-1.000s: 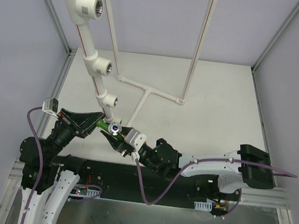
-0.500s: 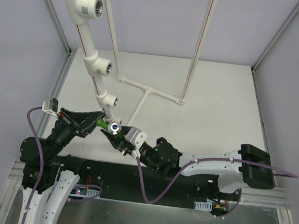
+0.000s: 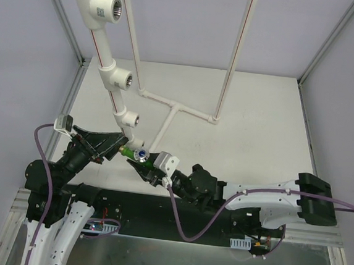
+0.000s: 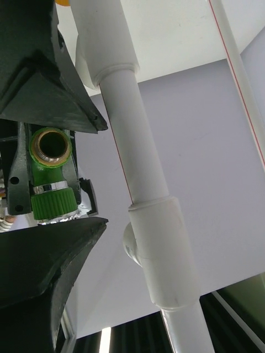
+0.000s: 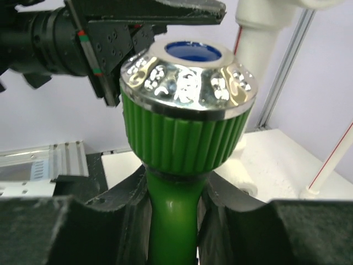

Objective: Install the water faucets
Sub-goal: Adjust the water faucet.

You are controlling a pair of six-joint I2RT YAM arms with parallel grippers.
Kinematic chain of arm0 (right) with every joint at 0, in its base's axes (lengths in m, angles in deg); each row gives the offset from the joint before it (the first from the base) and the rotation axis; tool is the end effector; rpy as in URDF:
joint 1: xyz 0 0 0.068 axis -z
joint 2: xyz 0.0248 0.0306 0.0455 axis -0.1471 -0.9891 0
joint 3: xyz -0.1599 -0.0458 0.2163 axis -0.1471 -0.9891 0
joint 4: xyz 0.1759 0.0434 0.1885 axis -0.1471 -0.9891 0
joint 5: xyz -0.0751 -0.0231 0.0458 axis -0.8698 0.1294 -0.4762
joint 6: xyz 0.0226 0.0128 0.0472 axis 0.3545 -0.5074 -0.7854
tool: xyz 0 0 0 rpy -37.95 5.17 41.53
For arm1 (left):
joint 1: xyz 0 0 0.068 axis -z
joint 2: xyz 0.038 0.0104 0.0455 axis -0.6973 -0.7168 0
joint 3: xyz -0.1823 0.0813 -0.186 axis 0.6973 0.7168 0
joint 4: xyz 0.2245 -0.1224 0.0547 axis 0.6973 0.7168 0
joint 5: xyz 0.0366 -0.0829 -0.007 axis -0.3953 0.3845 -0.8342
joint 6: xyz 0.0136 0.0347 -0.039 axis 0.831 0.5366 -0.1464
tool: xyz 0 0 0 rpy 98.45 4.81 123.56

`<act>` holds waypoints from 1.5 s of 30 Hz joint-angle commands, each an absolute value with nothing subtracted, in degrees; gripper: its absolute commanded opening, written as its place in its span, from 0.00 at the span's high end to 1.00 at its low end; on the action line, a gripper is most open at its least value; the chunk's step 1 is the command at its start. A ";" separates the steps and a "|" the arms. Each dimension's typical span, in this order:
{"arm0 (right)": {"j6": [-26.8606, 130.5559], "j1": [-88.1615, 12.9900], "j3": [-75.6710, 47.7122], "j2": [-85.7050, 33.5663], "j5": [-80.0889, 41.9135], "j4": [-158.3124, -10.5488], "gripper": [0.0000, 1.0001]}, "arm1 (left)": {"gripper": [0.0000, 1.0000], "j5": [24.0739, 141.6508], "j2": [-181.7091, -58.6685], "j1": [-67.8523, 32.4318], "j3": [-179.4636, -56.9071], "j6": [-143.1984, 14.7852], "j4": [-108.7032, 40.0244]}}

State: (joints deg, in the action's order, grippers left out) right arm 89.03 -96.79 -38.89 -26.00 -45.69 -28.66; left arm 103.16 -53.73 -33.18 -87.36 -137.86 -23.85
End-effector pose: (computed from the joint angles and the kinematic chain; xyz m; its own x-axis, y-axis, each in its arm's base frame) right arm 0.0208 0.3177 0.3479 0.4842 0.2000 -0.8518 -0.8020 0.4906 -0.3407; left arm 0.0263 -0.0225 0.3793 -0.5613 -0.7824 -0.2697 0.4477 -0.0130 -0.8941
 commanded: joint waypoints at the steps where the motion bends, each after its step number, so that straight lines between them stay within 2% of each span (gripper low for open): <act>1: 84.16 -97.58 -42.14 -15.94 -45.54 -32.92 1.00 | 0.36 107.99 -57.87 -33.31 -91.09 -130.18 -24.69; 5: 80.46 -97.58 -45.75 -8.28 -46.15 -44.08 1.00 | 0.36 111.51 -62.35 -33.31 -98.03 -112.97 -16.09; 9: 77.83 -96.53 -48.56 -3.09 -47.12 -51.03 1.00 | 0.35 108.98 -64.64 -33.31 -104.27 -95.55 -6.59; 14: 72.56 -91.70 -49.80 -0.45 -41.15 -57.02 1.00 | 0.35 105.19 -66.75 -33.31 -110.17 -82.53 1.76; 18: 71.06 -88.18 -49.89 -0.62 -36.15 -57.64 1.00 | 0.34 101.77 -66.93 -33.31 -109.57 -76.81 3.36; 27: 72.02 -84.31 -48.04 -3.35 -31.47 -57.30 1.00 | 0.28 102.37 -67.81 -33.31 -103.68 -76.62 -8.14; 35: 72.20 -83.52 -48.04 -4.58 -30.77 -54.84 1.00 | 0.28 103.78 -69.57 -33.31 -99.20 -78.99 -18.51; 39: 73.43 -82.99 -47.87 -5.28 -30.51 -53.60 1.00 | 0.33 104.48 -70.88 -33.31 -97.17 -81.10 -24.40; 45: 74.48 -82.11 -46.55 -6.77 -29.19 -51.84 1.00 | 0.47 106.15 -73.70 -33.31 -96.20 -82.95 -29.06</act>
